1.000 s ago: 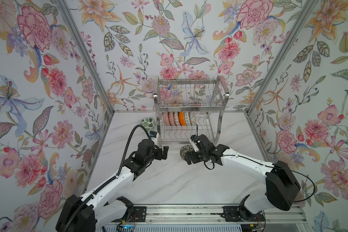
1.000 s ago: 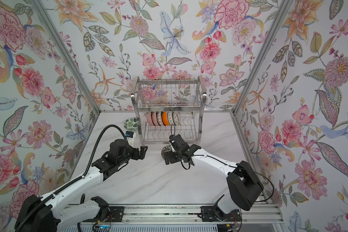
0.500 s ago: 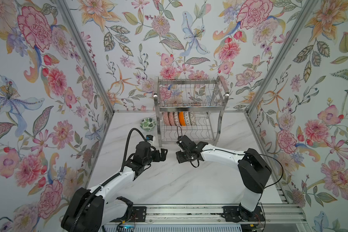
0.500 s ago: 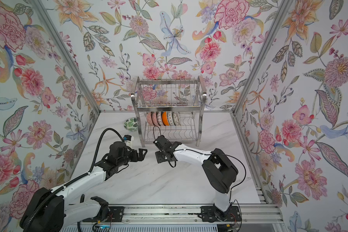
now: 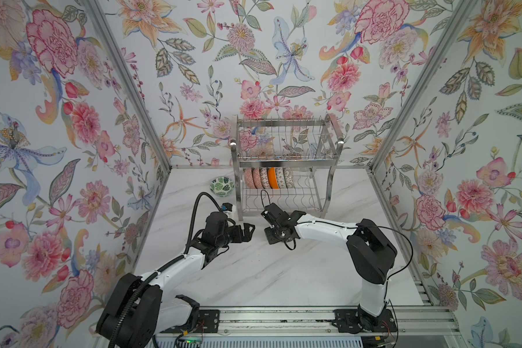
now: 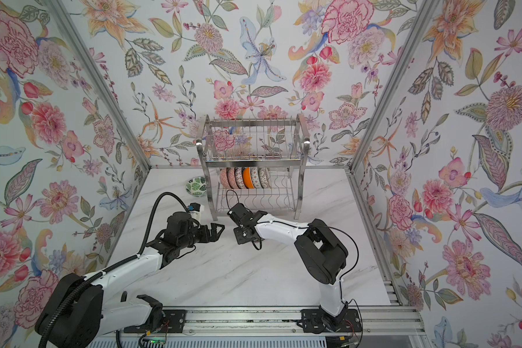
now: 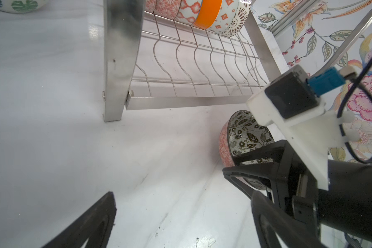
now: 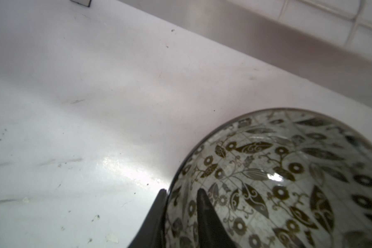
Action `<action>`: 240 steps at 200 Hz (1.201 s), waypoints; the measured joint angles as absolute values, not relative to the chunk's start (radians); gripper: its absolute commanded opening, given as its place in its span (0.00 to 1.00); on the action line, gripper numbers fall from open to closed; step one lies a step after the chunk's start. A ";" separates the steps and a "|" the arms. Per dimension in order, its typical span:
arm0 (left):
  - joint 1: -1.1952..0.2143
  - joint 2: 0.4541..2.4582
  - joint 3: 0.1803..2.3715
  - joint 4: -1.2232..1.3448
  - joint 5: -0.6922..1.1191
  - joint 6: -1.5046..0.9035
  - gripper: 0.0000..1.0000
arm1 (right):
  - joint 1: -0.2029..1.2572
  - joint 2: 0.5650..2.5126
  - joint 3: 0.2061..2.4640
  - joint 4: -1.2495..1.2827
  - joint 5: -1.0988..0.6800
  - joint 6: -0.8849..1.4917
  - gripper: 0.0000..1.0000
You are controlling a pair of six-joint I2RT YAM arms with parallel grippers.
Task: Load bowls into a dish rack
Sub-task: Pick up the bowl from the center of the table, then place the bowl in the dish rack.
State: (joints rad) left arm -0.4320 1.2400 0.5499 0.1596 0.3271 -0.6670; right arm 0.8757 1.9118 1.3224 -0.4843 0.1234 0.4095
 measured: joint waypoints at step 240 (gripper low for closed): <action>-0.689 1.456 0.815 0.202 0.210 -0.615 0.99 | 0.336 1.296 0.994 -0.525 -0.099 0.397 0.00</action>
State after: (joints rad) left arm -0.6891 1.4555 0.8146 0.2024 0.2104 -0.6147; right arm 0.3355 1.2961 0.9936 -0.5251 -0.0994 0.3965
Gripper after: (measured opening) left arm 0.993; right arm 0.081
